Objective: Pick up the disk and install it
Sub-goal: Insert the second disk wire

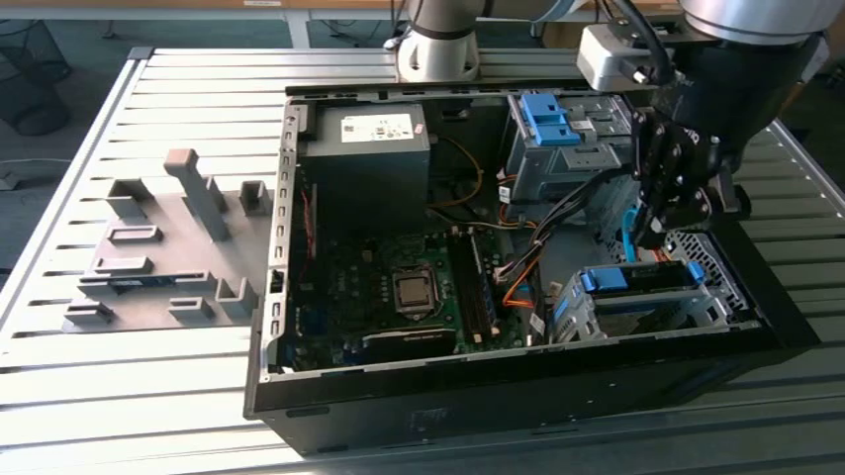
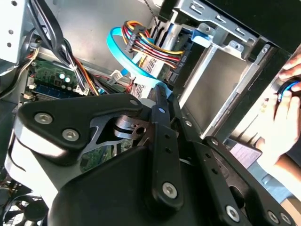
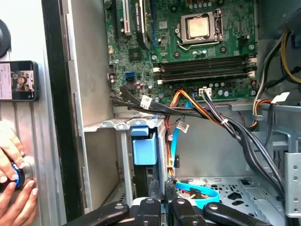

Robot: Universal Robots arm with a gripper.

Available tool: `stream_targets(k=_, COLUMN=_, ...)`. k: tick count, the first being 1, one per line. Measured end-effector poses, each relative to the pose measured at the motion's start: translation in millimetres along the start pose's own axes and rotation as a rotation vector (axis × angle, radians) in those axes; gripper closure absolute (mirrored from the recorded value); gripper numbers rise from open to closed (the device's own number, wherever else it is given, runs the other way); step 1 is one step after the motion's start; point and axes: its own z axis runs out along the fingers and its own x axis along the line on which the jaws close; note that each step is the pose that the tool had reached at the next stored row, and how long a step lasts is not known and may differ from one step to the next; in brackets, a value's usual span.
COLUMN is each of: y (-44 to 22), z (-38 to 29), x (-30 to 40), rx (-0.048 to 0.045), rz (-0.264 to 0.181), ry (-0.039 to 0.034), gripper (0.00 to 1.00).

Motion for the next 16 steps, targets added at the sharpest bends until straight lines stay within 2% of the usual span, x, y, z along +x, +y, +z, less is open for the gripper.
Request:
stream_targets(k=1, y=0.0, z=0.8, x=1.8, rx=-0.0006, rz=0.001, ry=-0.0104, gripper=0.84)
stream_targets(k=5, y=-0.3, z=3.0, x=7.9, rx=-0.0037, rz=0.004, ry=-0.0624, gripper=0.84)
stream_targets(k=6, y=-0.2, z=3.3, x=8.7, rx=-0.0039, rz=0.005, ry=-0.0672, gripper=0.84)
stream_targets(k=16, y=-0.3, z=3.3, x=8.9, rx=-0.0042, rz=0.005, ry=-0.0691, gripper=0.84)
